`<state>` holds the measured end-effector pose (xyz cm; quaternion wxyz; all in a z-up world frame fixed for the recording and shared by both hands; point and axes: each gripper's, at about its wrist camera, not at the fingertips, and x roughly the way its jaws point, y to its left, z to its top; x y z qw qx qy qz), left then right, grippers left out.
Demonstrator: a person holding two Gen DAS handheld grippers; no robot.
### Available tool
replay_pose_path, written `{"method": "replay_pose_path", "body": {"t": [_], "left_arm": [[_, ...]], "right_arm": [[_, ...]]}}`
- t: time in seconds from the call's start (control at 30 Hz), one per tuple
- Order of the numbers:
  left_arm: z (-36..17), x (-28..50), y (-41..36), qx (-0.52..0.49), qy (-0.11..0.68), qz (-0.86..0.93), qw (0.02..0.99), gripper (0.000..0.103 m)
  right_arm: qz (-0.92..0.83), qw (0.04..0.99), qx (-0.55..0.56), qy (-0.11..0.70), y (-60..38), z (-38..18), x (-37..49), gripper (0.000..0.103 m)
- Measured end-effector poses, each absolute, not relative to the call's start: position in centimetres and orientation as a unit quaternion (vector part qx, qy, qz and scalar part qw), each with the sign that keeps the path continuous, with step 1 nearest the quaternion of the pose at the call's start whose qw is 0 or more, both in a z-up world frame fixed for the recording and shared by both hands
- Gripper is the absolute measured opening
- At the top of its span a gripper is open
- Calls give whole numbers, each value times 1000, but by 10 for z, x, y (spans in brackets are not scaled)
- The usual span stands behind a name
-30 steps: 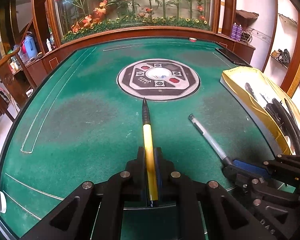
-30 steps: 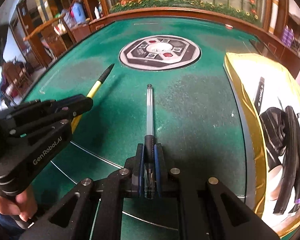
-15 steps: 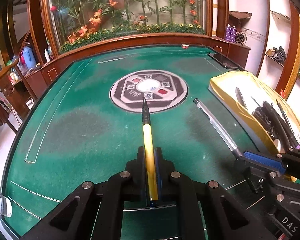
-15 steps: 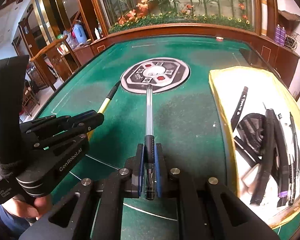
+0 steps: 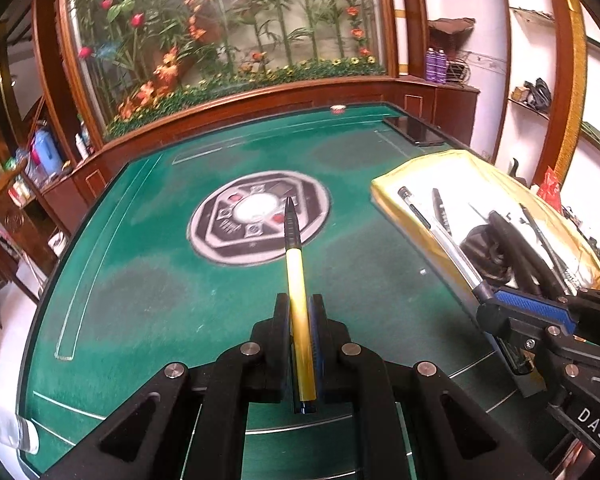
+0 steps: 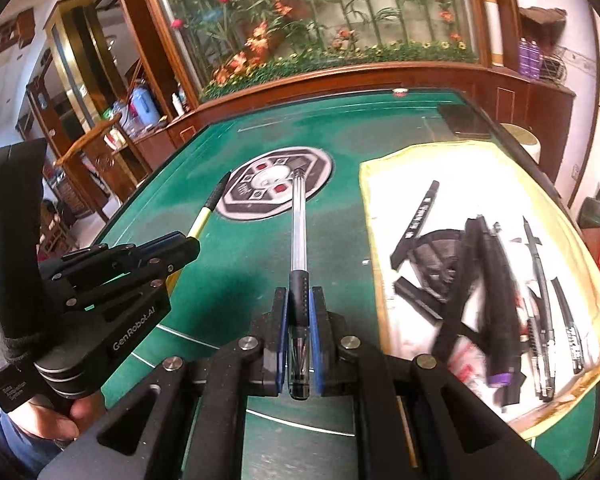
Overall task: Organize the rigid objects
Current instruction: 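Place the yellow pen in the tray with the left tool while the right places the clear pen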
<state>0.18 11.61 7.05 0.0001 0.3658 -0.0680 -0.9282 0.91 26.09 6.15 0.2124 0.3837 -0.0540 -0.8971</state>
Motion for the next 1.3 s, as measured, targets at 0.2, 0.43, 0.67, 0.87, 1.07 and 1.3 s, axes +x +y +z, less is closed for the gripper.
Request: {"method": "replay_pose_path", "body": {"t": [0.2, 0.43, 0.67, 0.87, 1.07, 1.3], "left_arm": [[79, -3, 149, 360, -86, -929, -20, 9], [91, -10, 192, 358, -91, -927, -56, 9], [89, -27, 234, 388, -67, -912, -113, 9], [79, -48, 260, 415, -42, -898, -141, 9], [61, -63, 270, 432, -22, -887, -164, 8], [54, -65, 273, 433, -16, -883, -179, 9]], "right_arm": [[-903, 194, 375, -79, 294, 64, 11, 9], [-910, 167, 365, -106, 334, 65, 11, 9], [-915, 128, 363, -124, 374, 58, 6, 9], [-913, 104, 375, -123, 390, 45, -1, 9], [-907, 97, 392, -122, 398, 31, -11, 9], [-905, 94, 399, -116, 396, 25, -15, 9]]}}
